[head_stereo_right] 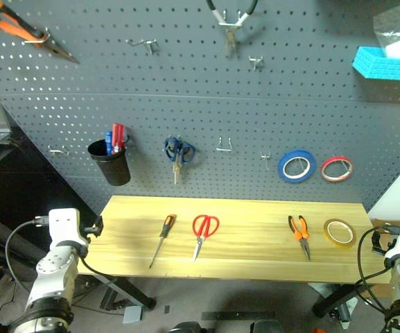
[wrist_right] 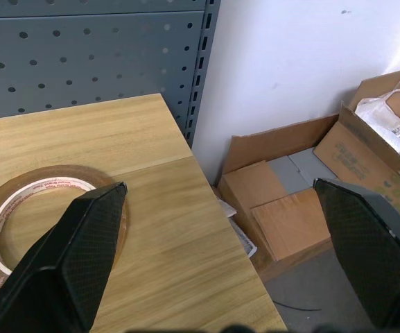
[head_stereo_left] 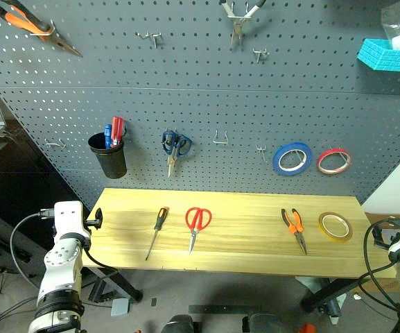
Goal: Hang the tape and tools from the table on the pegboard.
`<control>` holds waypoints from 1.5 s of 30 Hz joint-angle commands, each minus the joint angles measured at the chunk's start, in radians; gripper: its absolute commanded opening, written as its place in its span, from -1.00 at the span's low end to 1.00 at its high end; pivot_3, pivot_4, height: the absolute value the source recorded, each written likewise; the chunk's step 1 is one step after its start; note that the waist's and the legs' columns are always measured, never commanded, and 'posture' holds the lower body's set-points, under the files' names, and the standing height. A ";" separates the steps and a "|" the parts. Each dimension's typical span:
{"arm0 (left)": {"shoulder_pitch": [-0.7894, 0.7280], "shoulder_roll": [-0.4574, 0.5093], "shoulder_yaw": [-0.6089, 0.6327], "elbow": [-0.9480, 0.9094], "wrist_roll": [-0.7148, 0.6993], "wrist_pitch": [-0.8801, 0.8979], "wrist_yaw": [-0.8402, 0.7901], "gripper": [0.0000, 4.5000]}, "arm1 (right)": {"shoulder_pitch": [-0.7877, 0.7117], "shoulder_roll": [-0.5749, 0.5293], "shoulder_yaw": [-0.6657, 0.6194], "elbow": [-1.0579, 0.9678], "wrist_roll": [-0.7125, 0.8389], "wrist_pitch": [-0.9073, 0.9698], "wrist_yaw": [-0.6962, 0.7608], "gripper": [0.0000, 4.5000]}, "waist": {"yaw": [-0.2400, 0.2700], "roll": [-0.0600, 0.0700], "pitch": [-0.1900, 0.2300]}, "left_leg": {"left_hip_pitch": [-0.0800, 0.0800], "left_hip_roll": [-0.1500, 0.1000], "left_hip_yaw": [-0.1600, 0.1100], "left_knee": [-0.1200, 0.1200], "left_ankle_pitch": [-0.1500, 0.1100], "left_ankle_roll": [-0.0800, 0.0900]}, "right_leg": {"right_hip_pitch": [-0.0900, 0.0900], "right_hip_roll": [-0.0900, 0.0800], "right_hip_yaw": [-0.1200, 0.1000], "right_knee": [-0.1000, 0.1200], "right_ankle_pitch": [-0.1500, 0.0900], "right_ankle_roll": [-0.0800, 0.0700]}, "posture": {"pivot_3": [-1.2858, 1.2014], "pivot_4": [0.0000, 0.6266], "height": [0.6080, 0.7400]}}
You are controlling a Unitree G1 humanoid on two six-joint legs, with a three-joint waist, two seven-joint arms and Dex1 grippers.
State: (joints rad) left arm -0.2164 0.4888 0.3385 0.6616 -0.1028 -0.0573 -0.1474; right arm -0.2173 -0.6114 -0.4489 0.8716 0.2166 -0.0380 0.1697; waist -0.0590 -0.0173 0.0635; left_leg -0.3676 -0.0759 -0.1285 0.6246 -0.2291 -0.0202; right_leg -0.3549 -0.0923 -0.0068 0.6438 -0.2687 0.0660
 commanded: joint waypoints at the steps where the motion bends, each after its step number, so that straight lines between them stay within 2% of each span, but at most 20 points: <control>1: -0.009 0.033 -0.008 -0.022 0.014 -0.036 -0.015 0.89 | -0.012 -0.009 -0.006 -0.043 0.002 -0.014 -0.003 1.00 | 0.000 0.000 0.000 | 0.000 0.000 0.000 0.000 0.000 0.000 | 0.000 0.000 0.000 0.000 0.000 0.000 | -0.02 -1.00 1.00; 9: 0.021 0.027 -0.005 -0.077 0.004 -0.011 -0.015 0.89 | 0.029 0.001 0.047 -0.122 -0.021 0.001 0.049 1.00 | 0.000 0.001 0.002 | 0.000 0.000 0.000 0.000 0.000 0.000 | 0.000 0.000 0.000 0.000 0.000 0.000 | -0.03 -0.92 1.00; 14: 0.067 -0.033 -0.045 -0.317 -0.028 0.132 -0.037 0.89 | 0.094 0.014 0.123 -0.340 -0.025 0.096 0.132 1.00 | 0.001 0.005 0.020 | -0.002 0.001 0.000 0.001 0.000 0.000 | -0.001 0.000 0.001 0.000 0.000 0.000 | -0.06 -0.72 1.00; 19: 0.070 -0.092 -0.176 -0.582 -0.038 0.332 -0.107 0.89 | 0.109 -0.009 0.170 -0.520 -0.029 0.252 0.187 1.00 | 0.001 0.011 0.069 | -0.006 0.001 0.000 0.004 0.000 0.000 | -0.004 0.000 0.000 0.002 0.000 0.000 | -0.09 -0.43 1.00; 20: 0.065 -0.097 -0.208 -0.620 -0.039 0.349 -0.136 0.89 | 0.098 -0.016 0.173 -0.530 -0.029 0.280 0.195 1.00 | 0.001 0.012 0.077 | -0.009 0.001 0.000 0.004 0.000 0.000 | -0.007 0.000 0.000 0.002 0.000 0.000 | -0.09 -0.43 1.00; 21: 0.058 -0.102 -0.241 -0.657 -0.052 0.363 -0.179 0.89 | 0.081 -0.025 0.175 -0.534 -0.026 0.312 0.208 1.00 | 0.001 0.012 0.084 | -0.013 0.001 0.000 0.004 0.000 0.000 | -0.012 0.000 0.000 0.003 0.000 0.000 | -0.10 -0.34 1.00; 24: 0.012 -0.114 -0.332 -0.730 -0.082 0.423 -0.279 0.89 | -0.003 -0.060 0.187 -0.485 -0.026 0.394 0.251 1.00 | -0.001 0.010 0.123 | -0.020 0.001 0.003 0.005 0.001 0.001 | -0.019 0.001 0.002 0.003 0.004 -0.005 | -0.11 -0.21 1.00; 30: -0.066 -0.058 -0.453 -0.823 -0.129 0.525 -0.480 0.89 | -0.137 -0.095 0.229 -0.378 -0.046 0.505 0.330 1.00 | -0.021 0.006 0.166 | -0.033 0.002 0.006 0.005 0.001 0.002 | -0.032 0.001 0.003 0.005 0.004 -0.006 | -0.10 -0.05 1.00; 36: -0.182 -0.043 -0.567 -0.881 -0.192 0.620 -0.649 0.89 | -0.328 -0.112 0.336 -0.095 -0.122 0.480 0.424 1.00 | -0.026 0.002 0.212 | -0.034 0.001 0.014 0.006 -0.002 0.006 | -0.034 0.000 0.010 0.004 0.005 -0.005 | -0.09 0.03 1.00; 45: -0.252 -0.016 -0.630 -0.941 -0.229 0.647 -0.790 0.89 | -0.495 -0.093 0.432 0.199 -0.224 0.394 0.460 1.00 | -0.028 -0.006 0.240 | -0.034 0.001 0.022 0.005 -0.003 0.008 | -0.038 0.000 0.018 0.003 0.005 -0.003 | -0.07 0.07 1.00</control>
State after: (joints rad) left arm -0.4557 0.4666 -0.2809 -0.2301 -0.3122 0.5969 -0.9134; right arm -0.6960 -0.6937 -0.0157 1.0435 0.0107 0.3795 0.6199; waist -0.0867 -0.0234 0.3038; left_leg -0.4014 -0.0745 -0.1058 0.6300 -0.2326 -0.0123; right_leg -0.3928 -0.0920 0.0116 0.6472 -0.2635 0.0635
